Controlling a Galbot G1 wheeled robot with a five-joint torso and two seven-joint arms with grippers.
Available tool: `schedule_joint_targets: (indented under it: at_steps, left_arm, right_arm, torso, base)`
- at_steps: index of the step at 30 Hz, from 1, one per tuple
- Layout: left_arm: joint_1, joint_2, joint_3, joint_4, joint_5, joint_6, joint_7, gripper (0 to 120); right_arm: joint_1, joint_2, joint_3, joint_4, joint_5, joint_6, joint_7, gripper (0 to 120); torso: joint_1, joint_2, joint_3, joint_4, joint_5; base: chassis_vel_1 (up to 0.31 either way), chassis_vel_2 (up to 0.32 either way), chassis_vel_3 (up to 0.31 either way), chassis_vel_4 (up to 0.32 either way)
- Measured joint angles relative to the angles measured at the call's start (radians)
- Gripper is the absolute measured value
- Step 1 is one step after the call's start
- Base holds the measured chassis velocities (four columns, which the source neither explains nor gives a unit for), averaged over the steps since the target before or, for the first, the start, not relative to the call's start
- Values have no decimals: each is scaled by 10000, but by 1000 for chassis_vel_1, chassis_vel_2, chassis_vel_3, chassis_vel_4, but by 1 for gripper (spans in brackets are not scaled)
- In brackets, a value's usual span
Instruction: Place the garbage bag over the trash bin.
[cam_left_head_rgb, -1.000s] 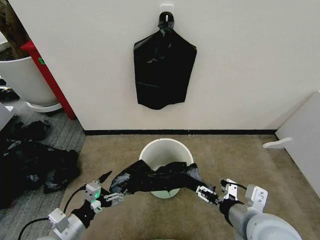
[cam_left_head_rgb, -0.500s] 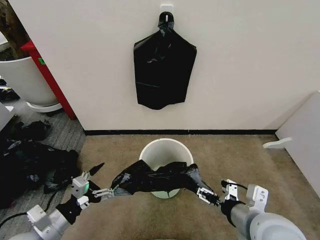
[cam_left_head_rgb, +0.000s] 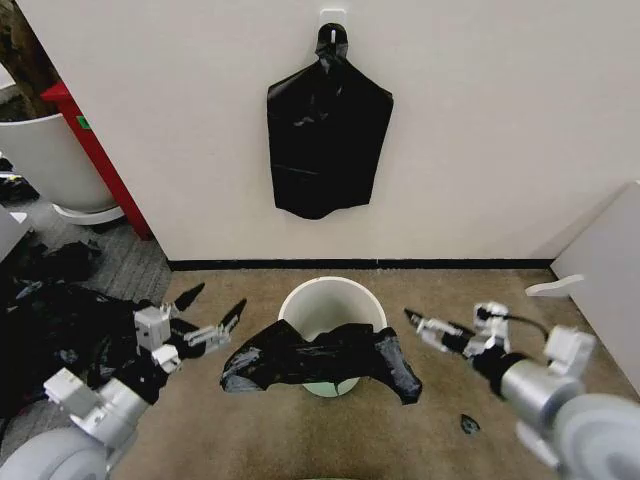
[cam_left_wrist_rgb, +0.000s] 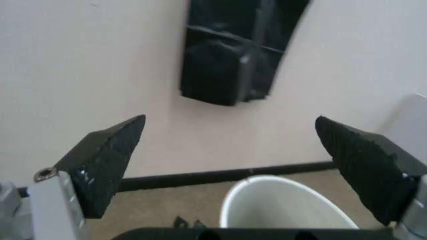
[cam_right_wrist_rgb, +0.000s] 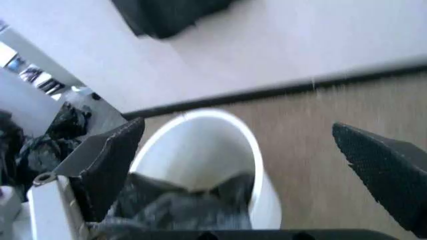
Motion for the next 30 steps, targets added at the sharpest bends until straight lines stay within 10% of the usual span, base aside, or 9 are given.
schedule_joint_targets:
  at_steps: [12, 30]
  left_arm:
    - [-1, -182, -265, -1038, -113, 2794, -2801, 100]
    - [267, -988, -429, -1010, 1306, 3549, -2823, 100]
  right_arm:
    - [4014, -2588, -1672, -2371, -993, -414, -3397, 100]
    - [13224, -2902, -11625, -7388, -2025, -474, -5987, 100]
  torso:
    - [0, 0, 0, 1, 0]
    - [1, 0, -1, 2, -10]
  base:
    - [0, 0, 0, 0]
    - [0, 0, 0, 0]
